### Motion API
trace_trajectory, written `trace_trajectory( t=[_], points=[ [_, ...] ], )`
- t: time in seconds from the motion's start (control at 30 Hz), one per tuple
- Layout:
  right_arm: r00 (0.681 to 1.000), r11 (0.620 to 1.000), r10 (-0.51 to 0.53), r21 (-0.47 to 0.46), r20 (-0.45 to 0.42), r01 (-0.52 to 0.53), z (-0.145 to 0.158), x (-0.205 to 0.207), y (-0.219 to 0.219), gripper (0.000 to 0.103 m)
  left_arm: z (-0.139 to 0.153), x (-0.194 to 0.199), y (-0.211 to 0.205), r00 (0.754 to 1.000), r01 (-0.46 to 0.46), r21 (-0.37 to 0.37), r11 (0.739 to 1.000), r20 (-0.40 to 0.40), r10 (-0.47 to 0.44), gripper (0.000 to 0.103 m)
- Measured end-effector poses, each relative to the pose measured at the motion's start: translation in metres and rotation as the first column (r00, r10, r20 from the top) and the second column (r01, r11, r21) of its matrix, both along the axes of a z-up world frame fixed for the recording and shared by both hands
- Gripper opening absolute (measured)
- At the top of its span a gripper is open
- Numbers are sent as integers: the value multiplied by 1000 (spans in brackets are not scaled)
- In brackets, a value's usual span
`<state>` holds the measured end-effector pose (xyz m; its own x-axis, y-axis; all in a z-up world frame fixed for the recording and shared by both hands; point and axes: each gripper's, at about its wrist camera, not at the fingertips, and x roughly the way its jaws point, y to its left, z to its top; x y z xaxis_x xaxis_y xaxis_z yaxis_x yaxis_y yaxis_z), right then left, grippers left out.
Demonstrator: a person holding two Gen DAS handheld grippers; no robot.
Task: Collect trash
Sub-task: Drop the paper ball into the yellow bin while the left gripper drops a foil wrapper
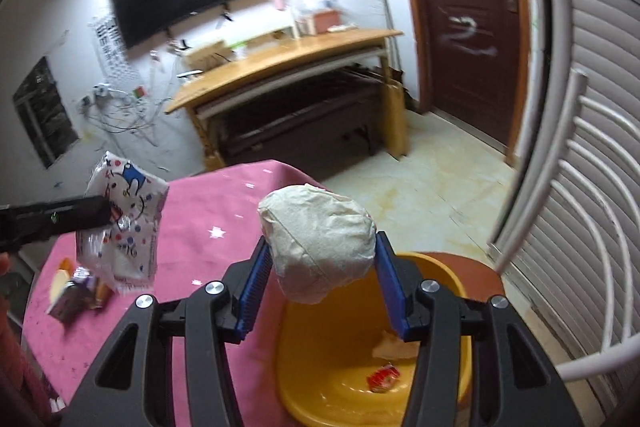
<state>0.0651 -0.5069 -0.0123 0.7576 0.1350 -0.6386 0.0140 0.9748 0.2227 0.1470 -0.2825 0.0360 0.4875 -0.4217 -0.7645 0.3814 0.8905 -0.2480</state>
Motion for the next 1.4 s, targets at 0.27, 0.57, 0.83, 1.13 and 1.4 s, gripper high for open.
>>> trace_trajectory(
  t=[0.27, 0.57, 0.83, 1.13, 1.4],
  points=[
    [993, 996, -72, -55, -90, 68, -30, 7, -18, 46, -29, 3, -56, 995, 94, 26, 995, -48, -92, 7],
    [978, 993, -107, -58, -176, 98, -56, 14, -35, 46, -52, 10, -84, 991, 128, 59, 990, -47, -125, 7],
    [976, 992, -115, -65, -186, 105, -58, 18, -39, 47, -53, 10, -86, 990, 137, 45, 990, -50, -134, 66],
    [975, 992, -112, -76, -192, 99, -58, 21, -35, 55, -41, 5, -67, 995, 102, 13, 995, -22, -101, 68],
    [992, 994, -65, -89, -108, 56, -31, 17, -9, 57, -21, -10, -7, 999, 11, -23, 1000, 37, -10, 78]
  ],
)
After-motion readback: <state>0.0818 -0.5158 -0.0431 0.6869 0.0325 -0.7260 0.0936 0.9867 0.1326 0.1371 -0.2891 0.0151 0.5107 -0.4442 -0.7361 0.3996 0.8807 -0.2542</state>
